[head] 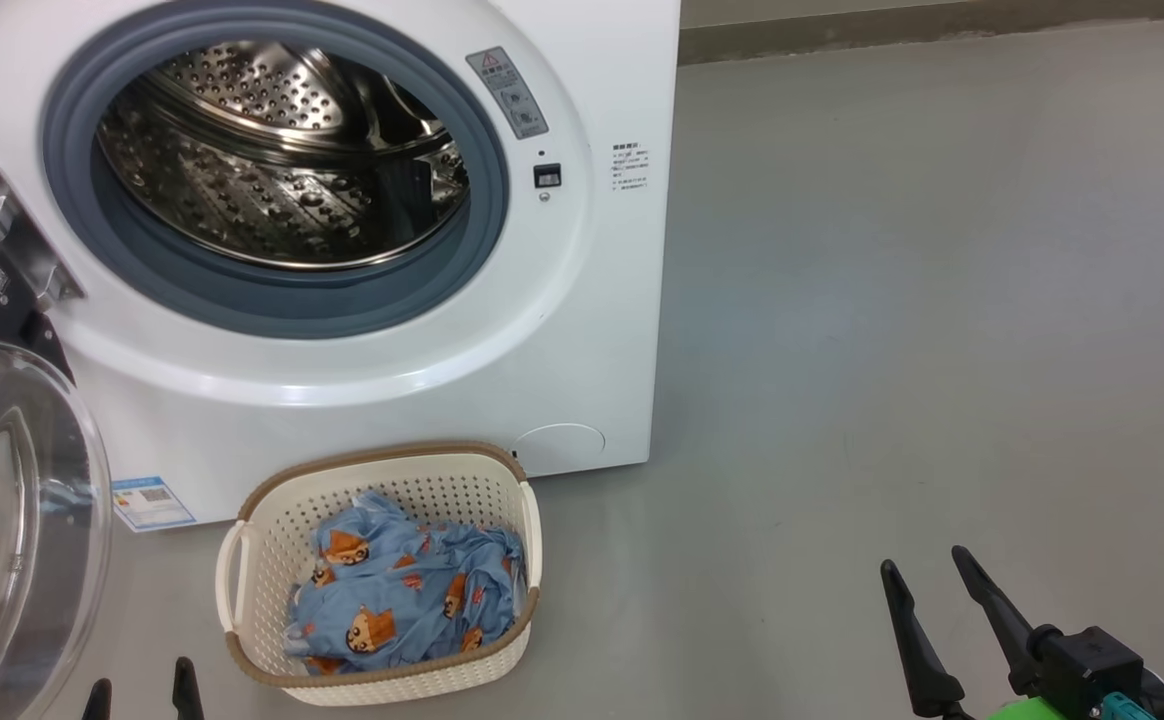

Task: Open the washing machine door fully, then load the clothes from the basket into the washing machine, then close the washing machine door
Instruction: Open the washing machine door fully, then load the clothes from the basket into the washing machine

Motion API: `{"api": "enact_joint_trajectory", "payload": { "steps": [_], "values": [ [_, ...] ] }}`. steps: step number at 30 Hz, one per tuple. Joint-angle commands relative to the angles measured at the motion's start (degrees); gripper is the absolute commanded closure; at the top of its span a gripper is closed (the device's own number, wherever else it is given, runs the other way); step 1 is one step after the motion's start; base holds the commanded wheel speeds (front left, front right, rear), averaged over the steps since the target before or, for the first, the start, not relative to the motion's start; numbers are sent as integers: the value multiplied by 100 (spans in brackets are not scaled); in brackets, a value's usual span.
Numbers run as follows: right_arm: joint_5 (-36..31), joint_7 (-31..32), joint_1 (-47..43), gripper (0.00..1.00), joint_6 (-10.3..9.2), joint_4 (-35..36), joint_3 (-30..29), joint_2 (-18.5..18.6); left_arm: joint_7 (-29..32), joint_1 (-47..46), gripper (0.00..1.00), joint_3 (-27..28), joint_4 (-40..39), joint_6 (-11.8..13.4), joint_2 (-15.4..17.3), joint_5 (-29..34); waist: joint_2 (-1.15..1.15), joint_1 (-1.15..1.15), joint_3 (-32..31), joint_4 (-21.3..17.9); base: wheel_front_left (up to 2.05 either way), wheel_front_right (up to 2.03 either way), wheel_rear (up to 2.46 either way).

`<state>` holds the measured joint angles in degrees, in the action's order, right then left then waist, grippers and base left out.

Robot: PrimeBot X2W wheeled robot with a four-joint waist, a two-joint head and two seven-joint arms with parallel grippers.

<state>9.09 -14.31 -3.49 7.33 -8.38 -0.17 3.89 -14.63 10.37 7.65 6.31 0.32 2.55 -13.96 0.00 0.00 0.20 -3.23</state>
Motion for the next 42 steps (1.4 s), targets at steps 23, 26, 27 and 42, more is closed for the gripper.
{"api": "enact_joint_trajectory", "payload": {
  "steps": [23, 26, 27, 42],
  "values": [
    [-21, -69, 142, 0, 16, 146, 125, 9, -37, -50, 0, 175, -80, 68, 33, -88, 0, 0, 17, 203, 0, 0, 0],
    [-22, -69, 138, 0, 16, 151, 127, 9, -37, -49, 0, 166, -46, 3, 33, -172, 0, 0, 26, 219, 31, -31, 0],
    [-23, -69, 139, 0, 16, 152, 128, 8, -37, -50, 0, 170, -45, -8, 33, -174, 0, 0, 30, 222, 58, -58, 0],
    [0, -69, 147, 0, 16, 144, 127, 0, -37, -101, 0, 246, -87, 126, 32, 150, 0, 0, 111, 233, 128, -128, 0]
  ]
}}
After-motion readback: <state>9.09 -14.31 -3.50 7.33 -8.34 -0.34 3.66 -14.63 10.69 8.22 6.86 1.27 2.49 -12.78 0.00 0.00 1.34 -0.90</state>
